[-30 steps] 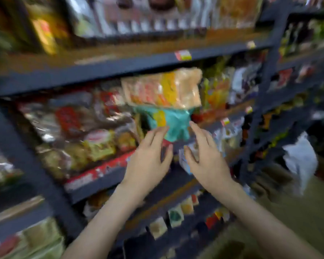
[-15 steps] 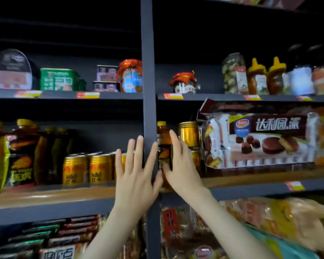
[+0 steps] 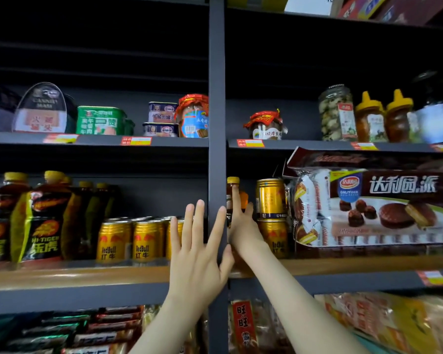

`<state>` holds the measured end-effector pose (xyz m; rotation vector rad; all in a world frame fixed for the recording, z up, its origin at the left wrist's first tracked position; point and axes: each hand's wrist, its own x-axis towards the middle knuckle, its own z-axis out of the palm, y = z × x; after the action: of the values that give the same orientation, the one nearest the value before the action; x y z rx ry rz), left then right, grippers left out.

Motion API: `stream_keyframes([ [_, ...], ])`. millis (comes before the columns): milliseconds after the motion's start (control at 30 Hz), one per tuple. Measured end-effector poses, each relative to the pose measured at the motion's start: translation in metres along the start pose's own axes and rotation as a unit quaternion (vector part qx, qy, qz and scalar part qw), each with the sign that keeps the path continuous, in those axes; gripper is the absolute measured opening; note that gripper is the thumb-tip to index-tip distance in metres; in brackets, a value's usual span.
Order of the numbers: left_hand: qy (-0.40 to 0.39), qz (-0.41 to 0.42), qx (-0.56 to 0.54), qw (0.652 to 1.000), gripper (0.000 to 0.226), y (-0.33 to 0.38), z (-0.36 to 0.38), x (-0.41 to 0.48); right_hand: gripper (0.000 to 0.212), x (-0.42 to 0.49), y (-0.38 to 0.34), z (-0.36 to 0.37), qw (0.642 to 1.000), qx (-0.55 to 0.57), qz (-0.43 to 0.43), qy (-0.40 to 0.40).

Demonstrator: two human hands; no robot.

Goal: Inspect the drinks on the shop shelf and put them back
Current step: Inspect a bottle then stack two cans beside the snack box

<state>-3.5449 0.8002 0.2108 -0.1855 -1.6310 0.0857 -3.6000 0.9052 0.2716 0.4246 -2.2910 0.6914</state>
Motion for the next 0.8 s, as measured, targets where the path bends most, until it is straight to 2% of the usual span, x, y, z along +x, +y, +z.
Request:
stream_keyframes([
  [267,-0.013,-0.003,0.004,1.000,0.064,0.000,-0.002,0.001,0.090,-0.010,0.008,-0.005,0.996,0.082,-0.004,0.043],
  [400,-0.018,-0.005,0.009,1.000,0.063,0.001,-0.003,0.001,0.086,-0.024,0.010,-0.013,0.988,0.111,-0.051,0.094],
  [500,-0.026,-0.006,0.016,1.000,0.063,0.001,-0.004,0.001,0.086,-0.034,0.009,-0.019,0.970,0.136,-0.120,0.165],
  [633,-0.029,-0.016,0.022,0.999,0.062,0.005,-0.005,-0.001,0.087,-0.050,0.018,-0.032,0.940,0.205,-0.156,0.223],
  [700,-0.021,-0.037,-0.002,0.999,0.060,0.013,-0.005,-0.003,0.085,-0.062,0.026,-0.039,0.924,0.228,-0.182,0.248],
  [800,0.001,-0.065,-0.091,0.994,0.060,0.041,-0.009,-0.008,0.087,-0.085,0.047,-0.044,0.901,0.191,-0.228,0.317],
])
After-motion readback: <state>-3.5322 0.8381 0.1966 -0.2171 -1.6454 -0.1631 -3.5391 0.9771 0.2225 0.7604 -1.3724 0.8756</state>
